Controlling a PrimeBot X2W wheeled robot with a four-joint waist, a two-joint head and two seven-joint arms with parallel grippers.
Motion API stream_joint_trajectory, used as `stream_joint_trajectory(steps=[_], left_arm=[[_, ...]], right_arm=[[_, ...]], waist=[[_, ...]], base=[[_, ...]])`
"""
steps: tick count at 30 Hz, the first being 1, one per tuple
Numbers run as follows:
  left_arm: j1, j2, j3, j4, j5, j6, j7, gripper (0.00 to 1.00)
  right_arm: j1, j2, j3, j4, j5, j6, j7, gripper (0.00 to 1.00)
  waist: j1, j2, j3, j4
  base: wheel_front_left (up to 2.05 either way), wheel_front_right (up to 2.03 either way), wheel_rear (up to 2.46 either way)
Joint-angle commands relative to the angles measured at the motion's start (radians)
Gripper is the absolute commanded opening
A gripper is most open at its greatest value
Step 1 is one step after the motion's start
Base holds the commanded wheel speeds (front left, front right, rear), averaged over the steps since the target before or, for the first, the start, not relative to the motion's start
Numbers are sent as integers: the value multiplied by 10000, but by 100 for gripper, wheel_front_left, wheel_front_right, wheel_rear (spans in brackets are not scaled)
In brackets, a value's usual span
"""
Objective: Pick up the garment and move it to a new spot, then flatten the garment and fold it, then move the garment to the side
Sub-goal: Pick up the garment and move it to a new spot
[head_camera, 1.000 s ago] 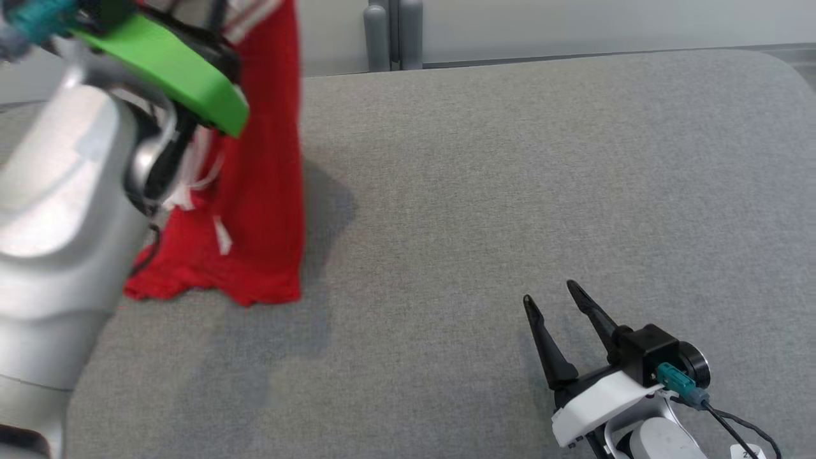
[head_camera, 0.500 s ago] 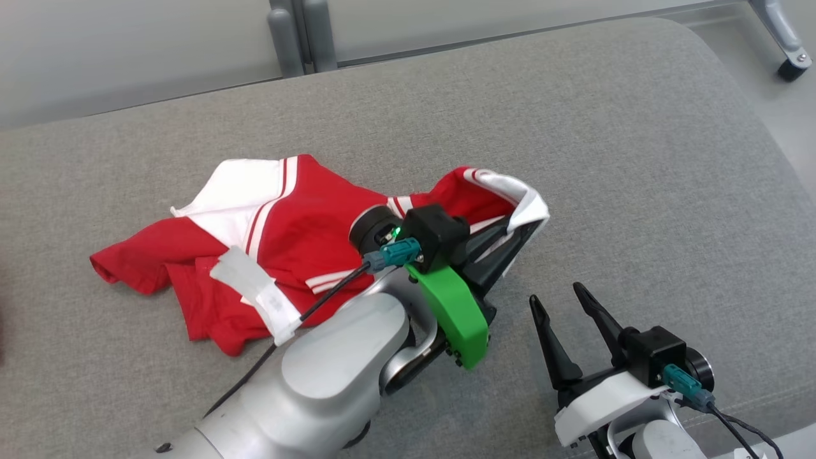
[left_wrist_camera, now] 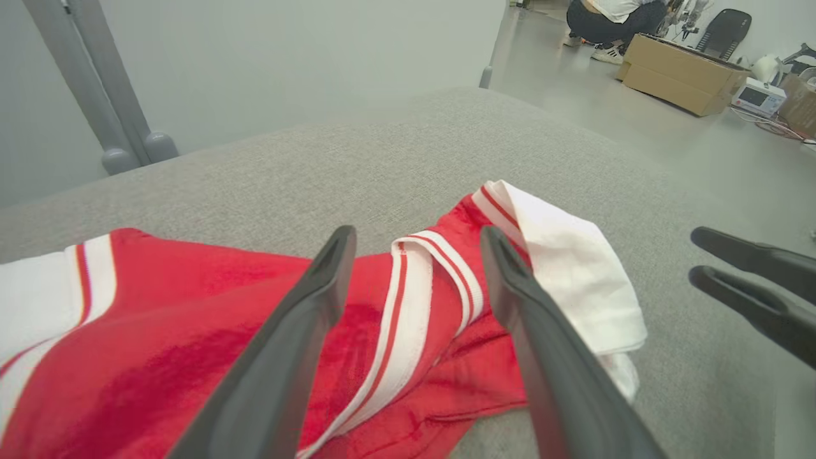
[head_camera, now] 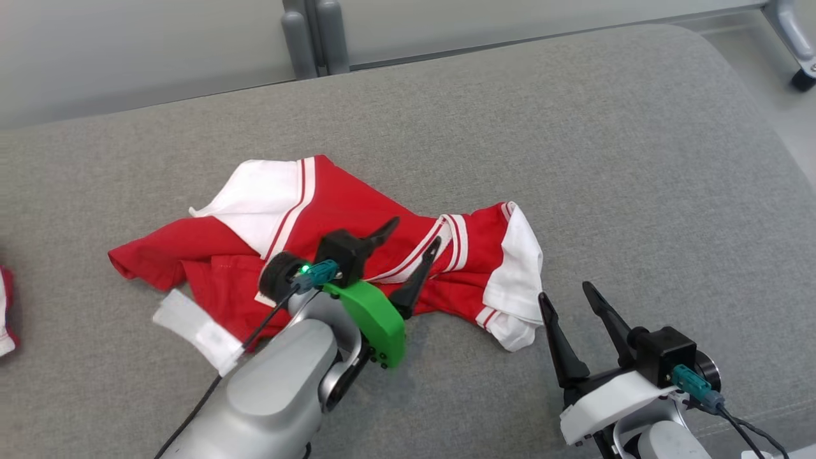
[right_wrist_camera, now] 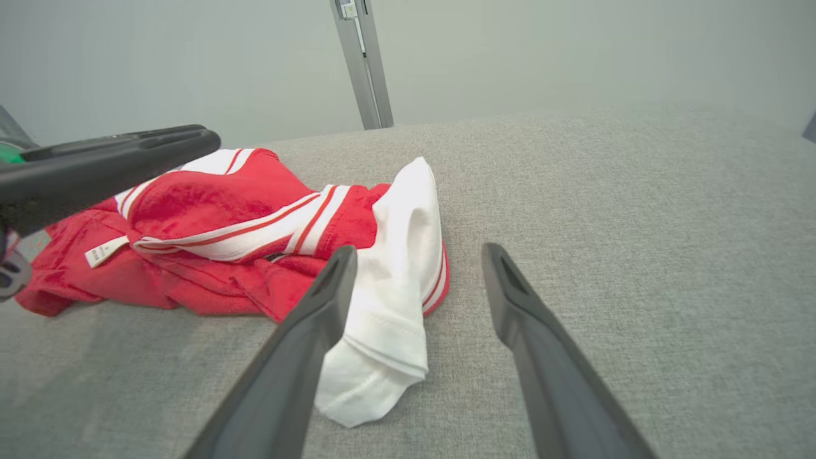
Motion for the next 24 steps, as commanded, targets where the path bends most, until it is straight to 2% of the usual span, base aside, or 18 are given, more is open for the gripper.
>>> stream_joint_trajectory(steps=[1,6,12,15,21,24], left_arm=[[457,271,502,-201,358,251,-29,100],[1645,854,1996,-969,1337,763,-30,100],[3483,1392,4171,-2196,2665,1572,-31,100],[4506,1416,5117,-2721,3227,1611,-23,100],[6214,1109,6724,-3517,3990,1570,-21,100],[7176,889,7400,-3964,4467,1296,-20,100]], right_arm=[[152,-1,-16,-48,-49,-10,-36,100],[238,3,38,-89,-125,-10,-35,100],[322,5,158,-107,-97,-10,-35,100],[447,0,245,-45,-92,-10,-36,100],[613,1,470,65,-211,-10,-36,100],[706,-14,511,110,-202,-10,-36,100]], waist=[[0,0,-267,363],[0,0,-611,784],[0,0,-861,1184],[0,0,-1047,1367],[0,0,-1349,1572],[0,0,-1443,1676]], base=[[0,0,0],[0,0,0],[0,0,0],[0,0,0],[0,0,0],[0,0,0]])
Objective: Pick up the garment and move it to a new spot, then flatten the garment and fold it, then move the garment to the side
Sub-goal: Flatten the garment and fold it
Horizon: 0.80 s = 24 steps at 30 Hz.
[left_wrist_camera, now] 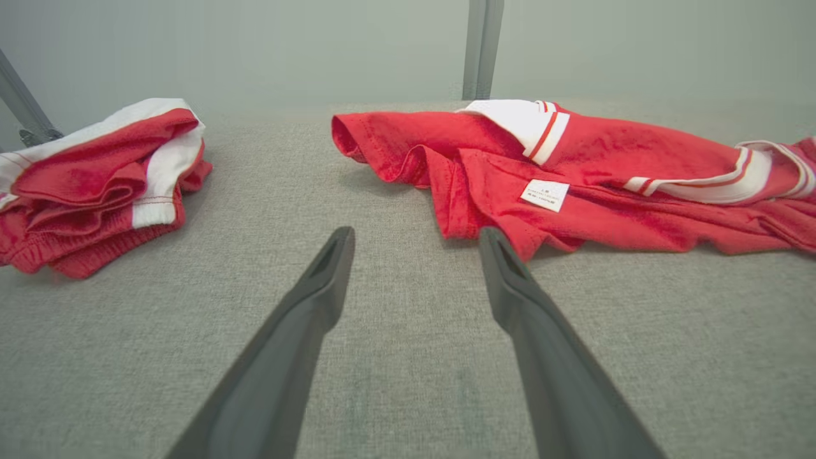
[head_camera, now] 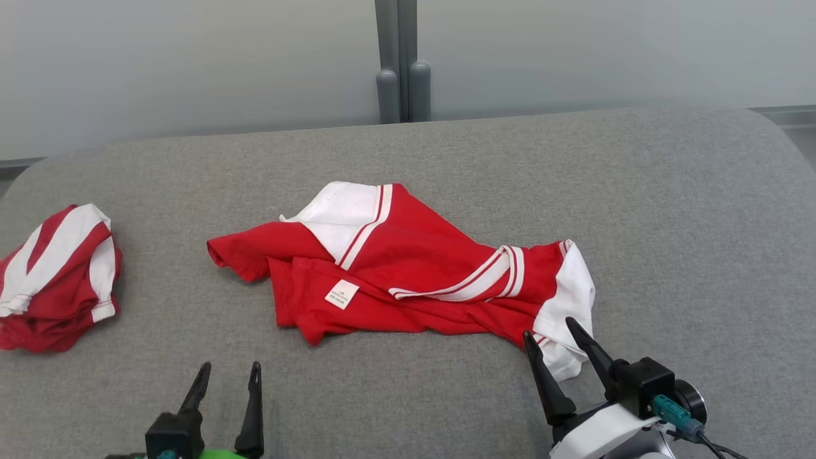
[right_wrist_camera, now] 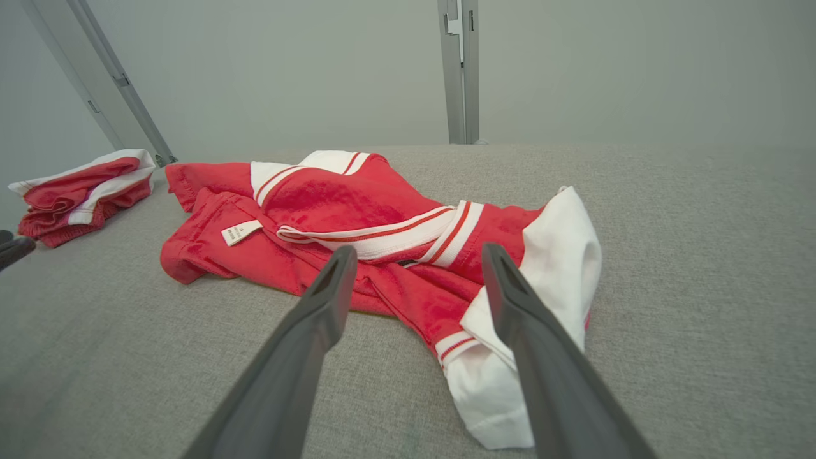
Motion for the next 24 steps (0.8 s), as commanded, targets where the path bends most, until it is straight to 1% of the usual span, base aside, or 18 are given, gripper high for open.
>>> stream_joint_trajectory(steps=[1,5,8,12,15,20,24], left_arm=[[274,-86,137,-99,172,-124,-3,100],[828,-401,628,-266,699,-554,-3,100],[808,-660,852,-251,990,-877,-3,100],[430,-990,910,-167,1296,-1237,-3,100],[152,-1132,722,-27,1506,-1488,-3,100],[-186,-1327,683,21,1518,-1667,-3,100],[-201,-1398,752,8,1438,-1741,-4,100]], right_arm=[[138,-27,11,8,-20,-10,-36,100],[189,-78,99,60,3,-10,-36,100],[101,-147,348,103,-43,-10,-36,100],[-397,-268,714,300,-47,-10,-35,100],[-1003,-427,1074,466,-226,-10,-36,100],[-2050,-693,1255,1194,-331,-13,-35,100],[-2649,-862,1253,2017,-471,-12,-35,100]], waist=[[0,-1,-103,161],[0,-1,-90,426],[0,-1,29,728],[0,-1,281,1376],[0,-1,544,1971],[0,-1,994,2925],[0,-1,1275,3506]], base=[[0,0,0],[0,0,0],[0,0,0],[0,0,0],[0,0,0],[0,0,0],[0,0,0]])
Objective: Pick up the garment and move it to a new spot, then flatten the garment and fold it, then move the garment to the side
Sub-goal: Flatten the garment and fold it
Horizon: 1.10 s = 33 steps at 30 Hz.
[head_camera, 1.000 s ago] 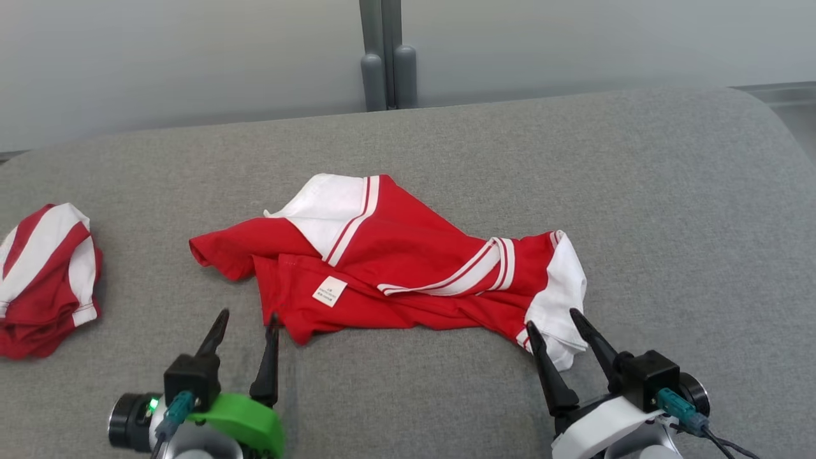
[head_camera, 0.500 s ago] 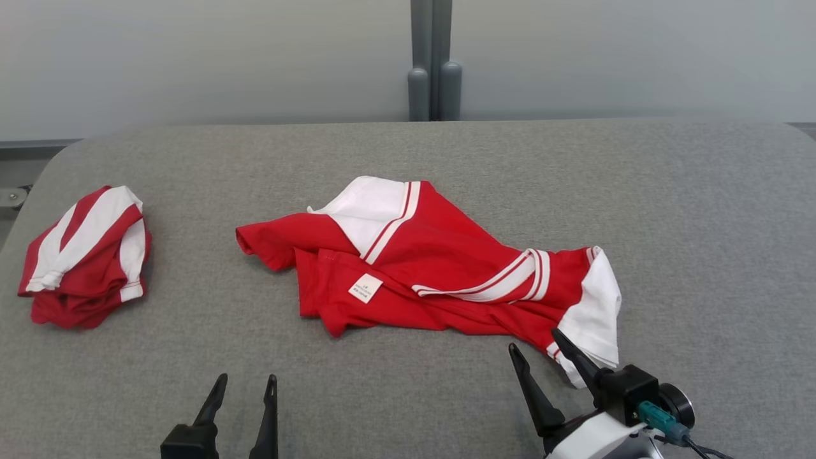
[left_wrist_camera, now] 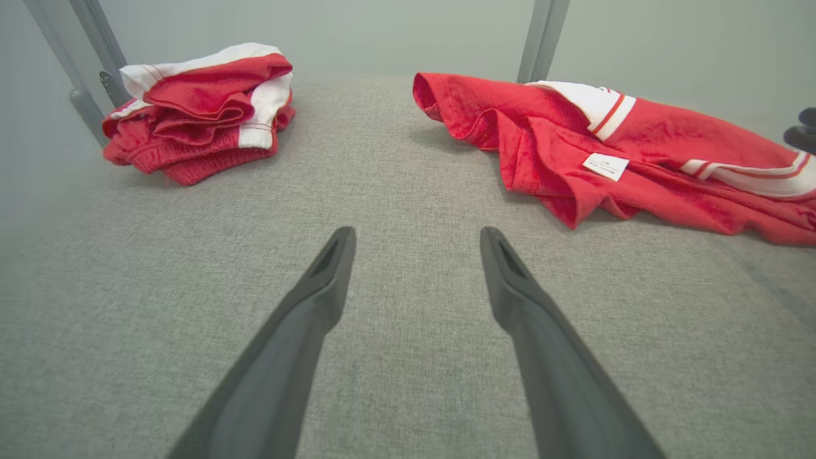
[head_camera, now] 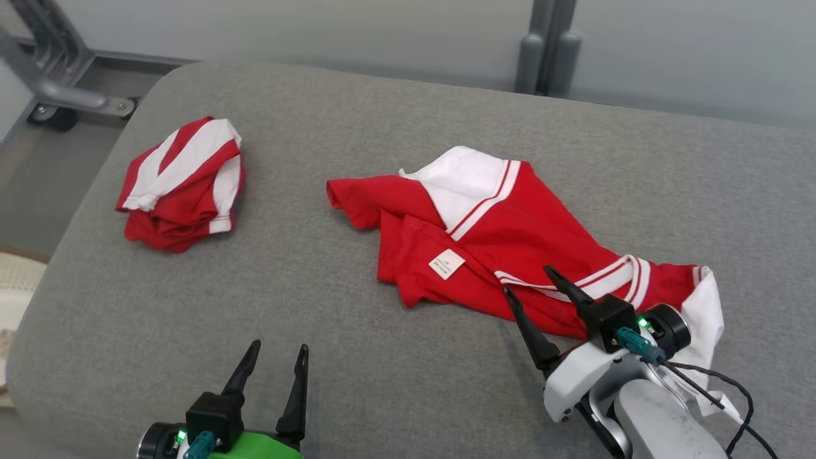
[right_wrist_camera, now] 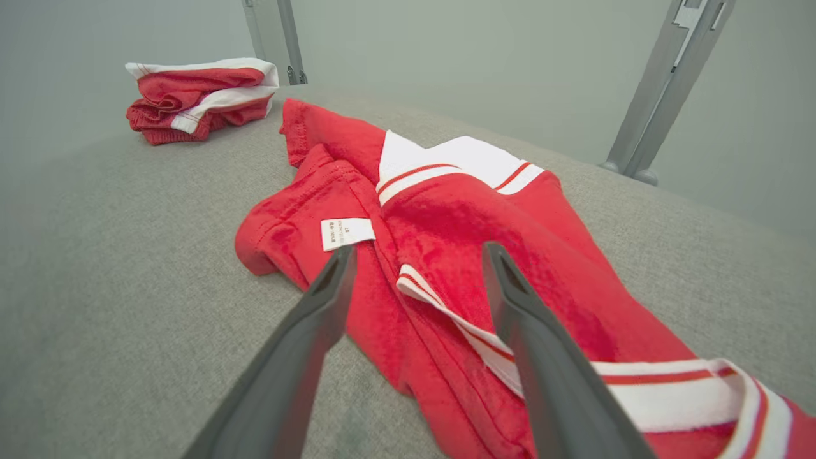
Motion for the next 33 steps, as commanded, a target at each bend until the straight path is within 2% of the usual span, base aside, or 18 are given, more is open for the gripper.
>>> stream_joint_trajectory(steps=[1,7,14,16,18,19,21,22,26,33], left_arm=[[-135,-26,61,1,-79,-32,-4,100],[-249,-97,-20,88,-148,-98,-5,100],[-482,-100,-283,-54,-456,-112,-4,100],[-515,-101,-316,-75,-477,-114,-4,100],[-593,-101,-325,-82,-530,-116,-5,100],[-628,-102,-334,-95,-537,-118,-4,100],[-649,-102,-336,-124,-551,-121,-4,100],[-650,-101,-325,-132,-563,-120,-4,100],[-657,-101,-359,-208,-588,-123,-4,100],[-506,-101,-452,-130,-667,-126,-4,100]], right_arm=[[-221,-107,19,224,-55,-15,-34,100],[-819,-300,62,1150,-234,-15,-34,100],[-1231,-215,-13,1663,-436,-15,-33,100],[-1265,-220,-76,1681,-484,-15,-33,96],[-1330,-187,-216,1742,-577,-15,-33,67],[-1355,-166,-257,1758,-625,-15,-33,42],[-1381,-145,-355,1802,-711,-14,-33,9],[-1376,-133,-433,1842,-738,-15,-33,0],[-1428,-89,-761,1411,-766,-15,-34,0],[-1295,-251,-608,1139,-582,-15,-34,0]], waist=[[0,0,674,912],[0,0,1040,1259],[0,0,1358,1164],[0,0,1391,1135],[0,0,1461,1071],[0,0,1480,1050],[0,0,1513,1005],[0,0,1518,985],[0,0,1502,936],[0,0,1421,917]], base=[[0,0,0],[0,0,0],[0,0,0],[0,0,0],[0,0,0],[0,0,0],[0,0,0],[0,0,0],[0,0,0],[0,0,0]])
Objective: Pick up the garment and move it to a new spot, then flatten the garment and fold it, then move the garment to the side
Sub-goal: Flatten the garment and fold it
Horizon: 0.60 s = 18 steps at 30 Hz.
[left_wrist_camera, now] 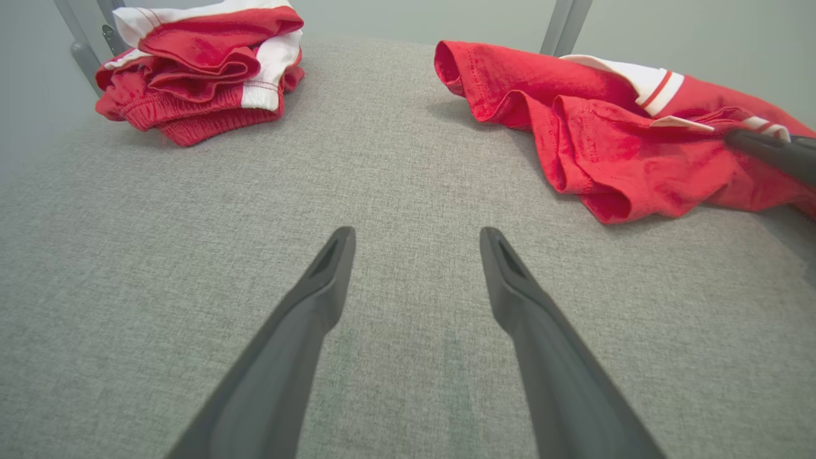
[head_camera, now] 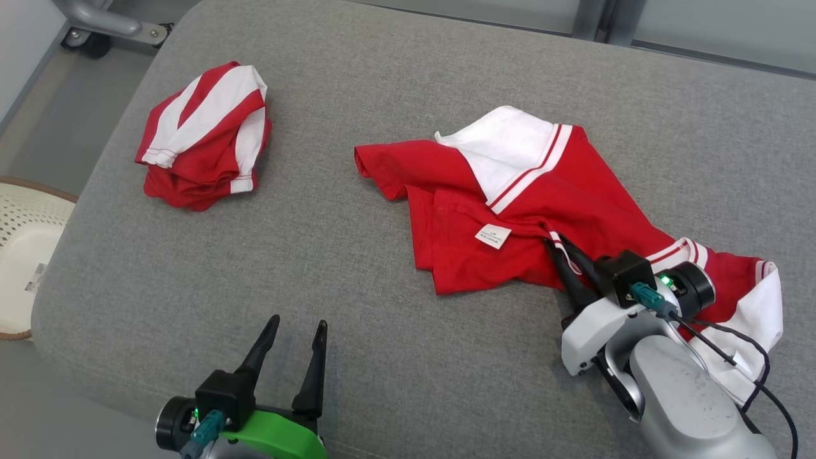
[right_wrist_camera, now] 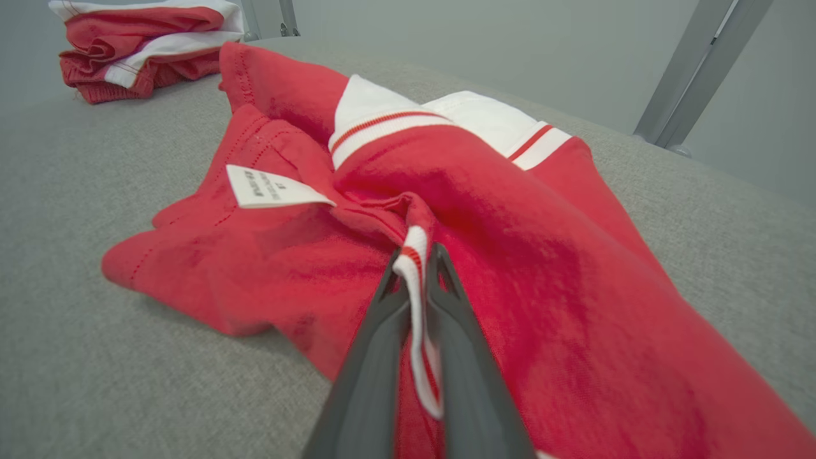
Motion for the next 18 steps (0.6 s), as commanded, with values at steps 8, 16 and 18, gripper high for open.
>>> stream_joint_trajectory(steps=[8,16,18], left_arm=[[36,-4,59,213,-168,-27,-4,100],[-61,-3,39,181,-208,-30,-4,100],[-133,-3,-36,188,-196,-32,-4,100]], right_arm=[[35,-188,331,149,481,-17,-36,0],[-182,-308,-291,-660,915,-17,-36,0],[-363,-453,-555,-706,915,-17,-36,0]], waist=[[0,0,-8,-29],[0,0,110,-44],[0,0,173,-30]], base=[[0,0,0],[0,0,0],[0,0,0]])
